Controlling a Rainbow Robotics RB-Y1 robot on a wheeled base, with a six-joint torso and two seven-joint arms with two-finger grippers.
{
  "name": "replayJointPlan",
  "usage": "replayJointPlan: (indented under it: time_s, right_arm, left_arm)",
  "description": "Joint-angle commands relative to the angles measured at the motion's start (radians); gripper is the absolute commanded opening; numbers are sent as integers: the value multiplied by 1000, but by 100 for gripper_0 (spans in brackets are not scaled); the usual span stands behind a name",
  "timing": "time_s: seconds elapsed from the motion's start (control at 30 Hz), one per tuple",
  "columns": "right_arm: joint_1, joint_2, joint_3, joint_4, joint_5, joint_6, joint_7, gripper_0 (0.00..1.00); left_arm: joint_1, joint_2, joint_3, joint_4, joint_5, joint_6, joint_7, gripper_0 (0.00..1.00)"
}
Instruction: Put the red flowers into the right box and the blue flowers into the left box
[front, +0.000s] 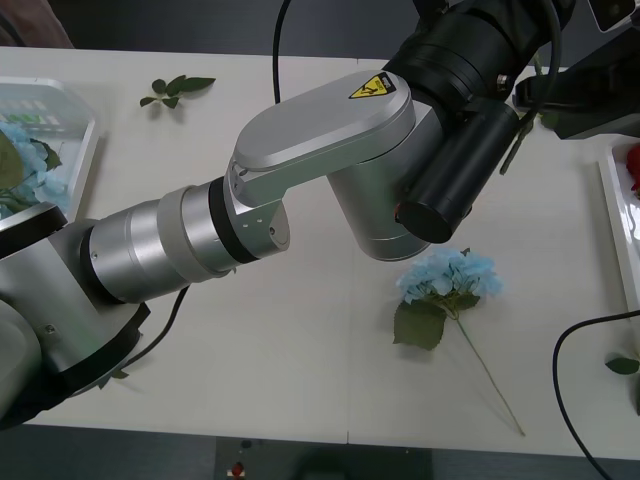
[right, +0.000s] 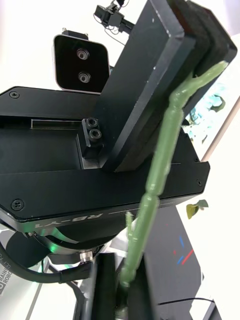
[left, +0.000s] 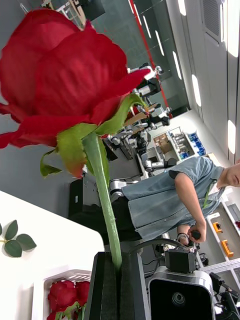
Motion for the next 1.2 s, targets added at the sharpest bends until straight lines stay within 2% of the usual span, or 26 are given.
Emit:
replayJointPlan:
  time_s: [0.03,0.3,0.33,0.37,0.4,0.43,0.87,1.2]
  right_arm:
    - [-26,0,8,-14,-14,-10,-48,0]
    - [-26,0,4,-13,-15,-8,-55,0]
    - [-26,0,4,-13,-14,-10,-55,0]
    - [-24,0,3,-14,-14,-10,-55,0]
    - [-24,0,3,-14,-15,-10,-55,0]
    - [-24,0,3,-14,-14,-10,-57,0]
    - [-17,-33,-14,-13,-9,-8,-58,0]
    - [54,-148,-54,-13,23,-8,-61,0]
  left_arm:
    - [-16,-19,5,-11,-13,1,-13,0]
    - [-16,-19,4,-13,-14,1,-13,1]
    - [-16,-19,4,-13,-14,1,-13,21]
    - [-16,-19,4,-13,-14,1,-13,71]
    - [-16,-19,4,-13,-14,1,-13,89]
    - [-16,-21,4,-13,-14,0,-13,98]
    - [-16,-22,4,-13,-21,0,-13,100]
    - [-16,-14,22,-13,-13,-29,-11,100]
